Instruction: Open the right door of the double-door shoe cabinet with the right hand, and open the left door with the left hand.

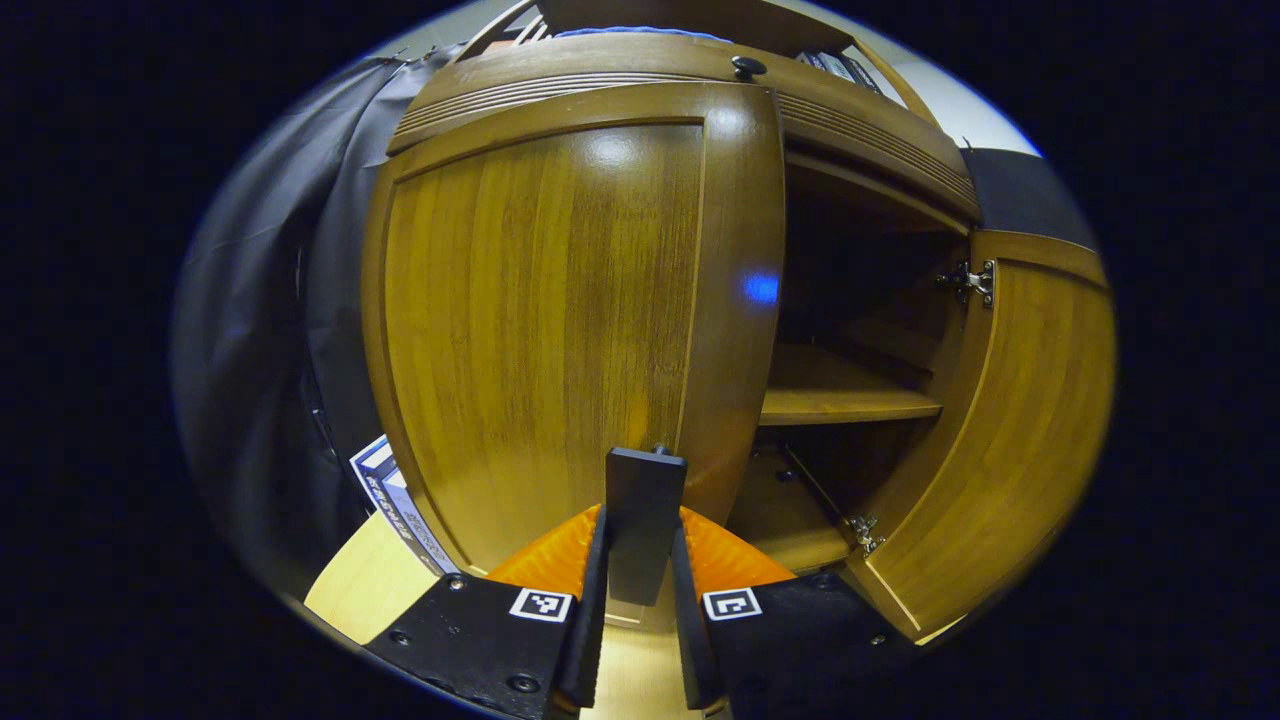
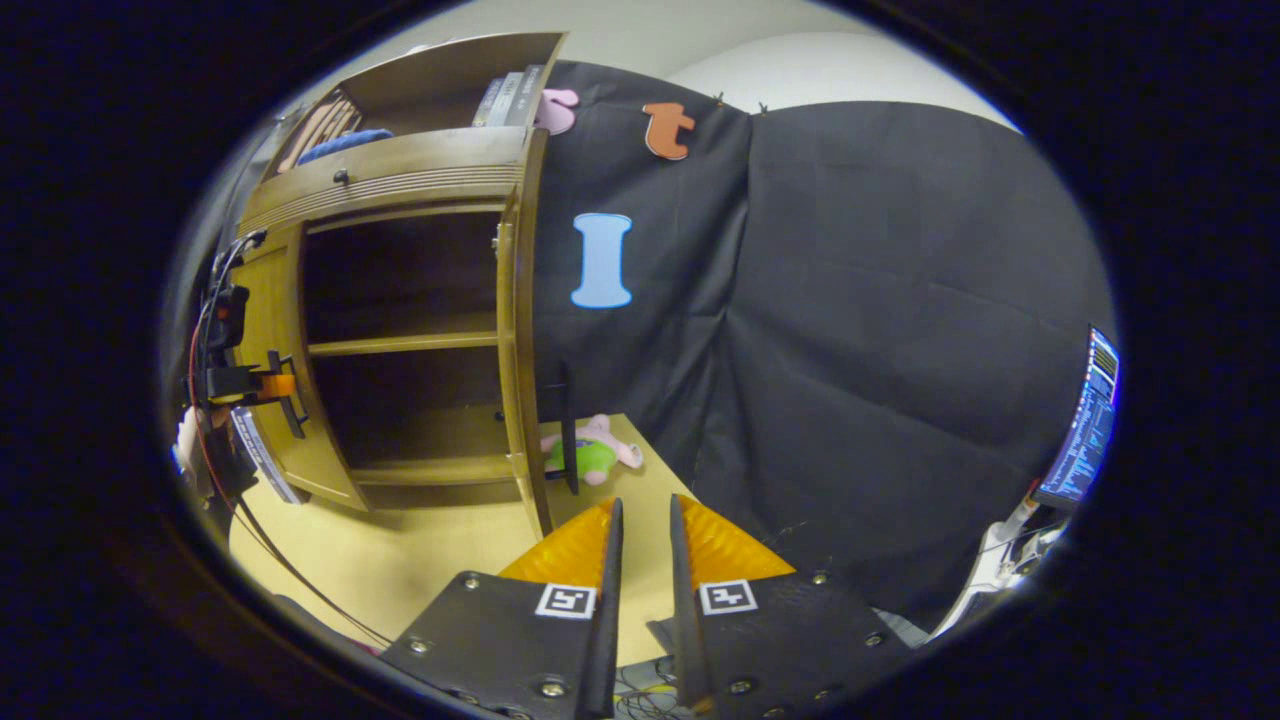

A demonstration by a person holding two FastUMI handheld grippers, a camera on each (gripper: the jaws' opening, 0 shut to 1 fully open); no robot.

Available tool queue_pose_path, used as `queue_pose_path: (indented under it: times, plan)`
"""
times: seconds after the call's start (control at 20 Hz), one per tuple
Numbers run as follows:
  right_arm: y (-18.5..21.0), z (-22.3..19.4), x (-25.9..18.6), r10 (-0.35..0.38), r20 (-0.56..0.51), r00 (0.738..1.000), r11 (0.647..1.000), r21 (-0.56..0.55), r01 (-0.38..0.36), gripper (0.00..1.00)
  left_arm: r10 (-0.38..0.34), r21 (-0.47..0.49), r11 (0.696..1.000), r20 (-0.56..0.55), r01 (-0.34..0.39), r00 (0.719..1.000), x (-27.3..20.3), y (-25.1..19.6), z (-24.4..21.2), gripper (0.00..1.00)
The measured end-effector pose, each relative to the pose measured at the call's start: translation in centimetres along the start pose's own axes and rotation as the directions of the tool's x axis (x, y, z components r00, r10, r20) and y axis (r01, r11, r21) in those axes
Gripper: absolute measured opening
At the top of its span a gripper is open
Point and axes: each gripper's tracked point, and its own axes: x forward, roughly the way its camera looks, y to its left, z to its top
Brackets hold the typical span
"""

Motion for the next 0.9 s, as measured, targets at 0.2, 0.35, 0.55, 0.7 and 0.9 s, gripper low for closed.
queue_pose_path:
  times: [0.2,0.35,0.55,0.7,0.9]
  plan:
    - [1.3,-0.3,0.1,0.050,-0.007,0.999,0.999,-0.015,-0.050,0.24,0.018,0.001,1.000,0.003,-0.018,1.000,-1.7,0.8,-0.3,0.33]
    - [2.3,-0.6,0.3,0.089,-0.011,0.996,0.996,-0.027,-0.089,0.24,0.032,-0.001,0.999,-0.001,-0.032,0.999,-2.5,1.3,-0.5,0.31]
    - [3.8,-0.5,0.7,0.141,-0.010,0.990,0.989,-0.041,-0.141,0.24,0.053,0.003,0.999,-0.004,-0.053,0.999,-4.2,2.3,-0.9,0.30]
    - [4.7,-0.6,1.0,0.174,-0.012,0.985,0.983,-0.053,-0.174,0.24,0.073,-0.002,0.997,-0.006,-0.073,0.997,-5.1,2.9,-1.1,0.26]
    - [6.1,-0.5,1.7,0.218,-0.016,0.976,0.974,-0.056,-0.219,0.24,0.095,-0.011,0.995,-0.008,-0.096,0.995,-6.3,3.8,-1.3,0.27]
